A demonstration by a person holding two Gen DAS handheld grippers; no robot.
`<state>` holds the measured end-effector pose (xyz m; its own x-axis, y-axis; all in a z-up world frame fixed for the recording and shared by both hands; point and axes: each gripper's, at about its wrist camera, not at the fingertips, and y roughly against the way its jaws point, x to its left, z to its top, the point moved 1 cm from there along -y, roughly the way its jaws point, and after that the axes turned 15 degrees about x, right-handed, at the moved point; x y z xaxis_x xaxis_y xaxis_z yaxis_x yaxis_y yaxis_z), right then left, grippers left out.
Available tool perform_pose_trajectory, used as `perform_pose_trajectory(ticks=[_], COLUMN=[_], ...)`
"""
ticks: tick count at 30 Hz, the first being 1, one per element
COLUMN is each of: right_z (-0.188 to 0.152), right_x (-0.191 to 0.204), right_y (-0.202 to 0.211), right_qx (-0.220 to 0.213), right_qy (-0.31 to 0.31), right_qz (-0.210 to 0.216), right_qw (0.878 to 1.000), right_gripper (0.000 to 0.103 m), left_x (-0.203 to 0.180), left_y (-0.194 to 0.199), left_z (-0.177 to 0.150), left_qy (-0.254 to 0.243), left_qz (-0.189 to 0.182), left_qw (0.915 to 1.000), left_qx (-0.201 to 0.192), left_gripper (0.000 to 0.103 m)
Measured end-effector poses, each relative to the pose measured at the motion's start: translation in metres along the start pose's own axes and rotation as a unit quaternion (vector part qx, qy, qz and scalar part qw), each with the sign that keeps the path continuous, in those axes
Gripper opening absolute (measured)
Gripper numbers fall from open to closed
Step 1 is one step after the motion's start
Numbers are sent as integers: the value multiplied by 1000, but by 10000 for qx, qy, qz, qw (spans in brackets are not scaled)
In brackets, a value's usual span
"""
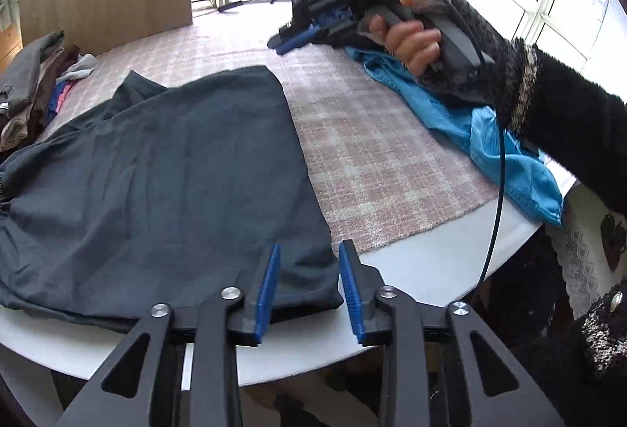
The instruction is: Fold clothes
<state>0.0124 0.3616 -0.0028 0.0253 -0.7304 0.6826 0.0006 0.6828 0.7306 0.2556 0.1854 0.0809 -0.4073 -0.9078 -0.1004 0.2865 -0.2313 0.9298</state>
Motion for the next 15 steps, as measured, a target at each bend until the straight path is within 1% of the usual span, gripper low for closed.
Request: perform_pose_trajectory(ticks=[1, 2, 3, 6, 8, 9, 10, 12, 13, 14, 15], right_z=[-8, -17, -25, -40, -45, -45, -44, -42, -41, -40, -40], right_x=[1, 3, 6, 11, 12, 11, 11, 12, 13, 15, 18], right_y=[-2, -5, -8, -27, -41, -47, -51, -56, -58, -60, -62], right_qx=[81, 147, 207, 386, 469, 490, 483, 443, 395, 337, 297], right_qy=[41, 107, 179, 277, 268, 227, 181, 105, 78, 55, 63], right_qz=[46, 65, 75, 12, -67, -59, 27, 177, 239, 297, 279], right_qw=[9999, 9998, 9996, 9989, 9985, 9985, 9987, 9988, 9989, 9990, 9991], right_gripper=[34, 35, 35, 36, 36, 36, 36, 36, 36, 36, 27], left_x=[-1, -2, -4, -16, -26, -30, -33, -34, -34, -33, -32], left_y=[6, 9, 9, -3, -18, -25, -33, -47, -53, -57, -57], left_z=[-3, -4, -5, -1, 4, 6, 7, 8, 8, 8, 8], left_qy=[-10, -25, -47, -259, -477, -573, -644, -718, -732, -714, -679], left_qz=[82, 137, 154, 270, 495, 670, 803, 949, 1005, 1036, 1023], left_qw=[9999, 9998, 9998, 9993, 9976, 9960, 9944, 9920, 9911, 9907, 9911], left_qx=[-73, -109, -94, 24, 116, 168, 235, 412, 481, 523, 522], left_gripper=[40, 44, 48, 52, 52, 52, 52, 52, 50, 35, 16])
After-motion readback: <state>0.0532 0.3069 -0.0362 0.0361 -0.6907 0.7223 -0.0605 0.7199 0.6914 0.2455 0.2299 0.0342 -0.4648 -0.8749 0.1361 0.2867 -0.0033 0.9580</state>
